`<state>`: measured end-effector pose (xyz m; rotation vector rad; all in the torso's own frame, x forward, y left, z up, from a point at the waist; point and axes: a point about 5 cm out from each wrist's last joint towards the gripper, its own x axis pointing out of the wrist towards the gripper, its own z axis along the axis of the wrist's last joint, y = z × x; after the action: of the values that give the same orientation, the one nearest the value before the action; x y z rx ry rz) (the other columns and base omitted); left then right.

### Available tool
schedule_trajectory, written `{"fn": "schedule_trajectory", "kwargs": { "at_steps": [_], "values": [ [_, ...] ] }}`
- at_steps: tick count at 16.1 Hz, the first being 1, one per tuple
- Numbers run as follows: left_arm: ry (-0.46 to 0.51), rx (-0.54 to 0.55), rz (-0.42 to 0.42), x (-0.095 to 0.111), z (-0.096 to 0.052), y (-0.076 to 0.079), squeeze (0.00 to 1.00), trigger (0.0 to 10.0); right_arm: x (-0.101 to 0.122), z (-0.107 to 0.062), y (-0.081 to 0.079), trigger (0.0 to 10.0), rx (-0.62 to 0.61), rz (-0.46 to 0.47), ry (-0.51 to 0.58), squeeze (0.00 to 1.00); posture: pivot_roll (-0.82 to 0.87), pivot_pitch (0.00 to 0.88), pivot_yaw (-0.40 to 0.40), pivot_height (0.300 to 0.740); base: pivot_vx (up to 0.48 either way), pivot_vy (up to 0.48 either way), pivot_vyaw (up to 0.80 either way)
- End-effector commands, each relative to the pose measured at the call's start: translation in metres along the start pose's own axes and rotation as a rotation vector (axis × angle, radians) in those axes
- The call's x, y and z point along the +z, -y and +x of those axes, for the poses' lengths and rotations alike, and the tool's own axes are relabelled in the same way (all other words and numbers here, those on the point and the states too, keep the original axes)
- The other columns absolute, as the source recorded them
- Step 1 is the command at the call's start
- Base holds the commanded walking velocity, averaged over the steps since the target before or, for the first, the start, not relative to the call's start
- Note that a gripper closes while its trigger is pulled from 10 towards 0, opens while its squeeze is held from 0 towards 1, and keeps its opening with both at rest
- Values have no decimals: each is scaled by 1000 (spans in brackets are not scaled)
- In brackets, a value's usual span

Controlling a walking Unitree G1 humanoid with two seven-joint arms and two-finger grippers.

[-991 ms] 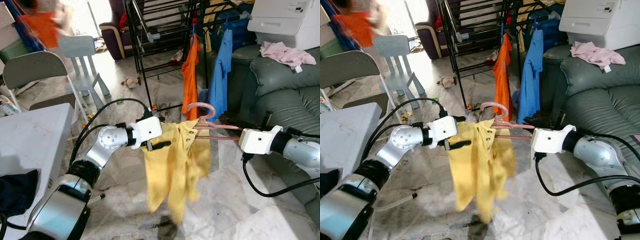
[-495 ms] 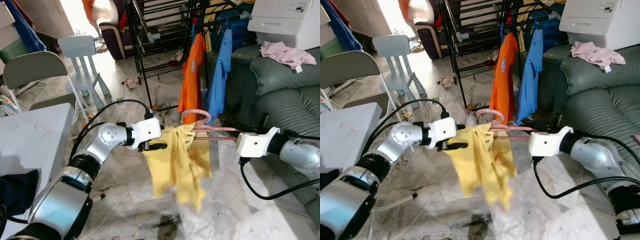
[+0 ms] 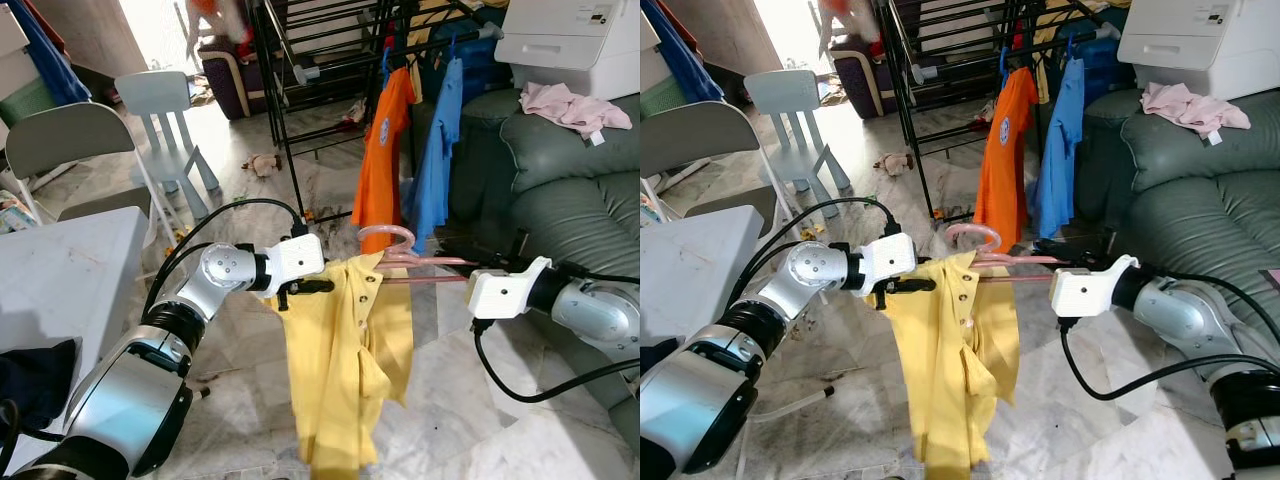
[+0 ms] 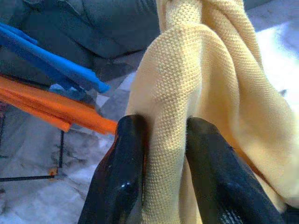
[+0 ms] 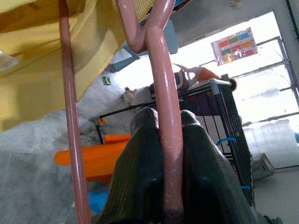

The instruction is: Hang hanger

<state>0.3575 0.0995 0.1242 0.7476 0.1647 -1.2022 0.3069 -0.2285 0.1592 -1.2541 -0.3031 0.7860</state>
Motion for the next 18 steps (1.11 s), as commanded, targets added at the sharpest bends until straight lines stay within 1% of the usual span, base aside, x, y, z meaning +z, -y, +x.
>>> {"fn": "schedule_trajectory", "kwargs": {
  "at_steps": [1, 2, 18],
  "values": [
    [-25, 3, -10, -1, -7, -8, 0, 0, 8, 7, 10, 10000, -59, -24, 51, 0, -191, 0, 145, 740, 0, 0, 0],
    [-37, -9, -10, -3, -9, -8, 0, 0, 8, 9, 10, 10000, -56, -28, 54, 0, -191, 0, 145, 740, 0, 0, 0],
    [-37, -9, -10, -3, -9, -8, 0, 0, 8, 9, 10, 10000, -56, -28, 54, 0, -191, 0, 145, 740, 0, 0, 0]
  ]
}}
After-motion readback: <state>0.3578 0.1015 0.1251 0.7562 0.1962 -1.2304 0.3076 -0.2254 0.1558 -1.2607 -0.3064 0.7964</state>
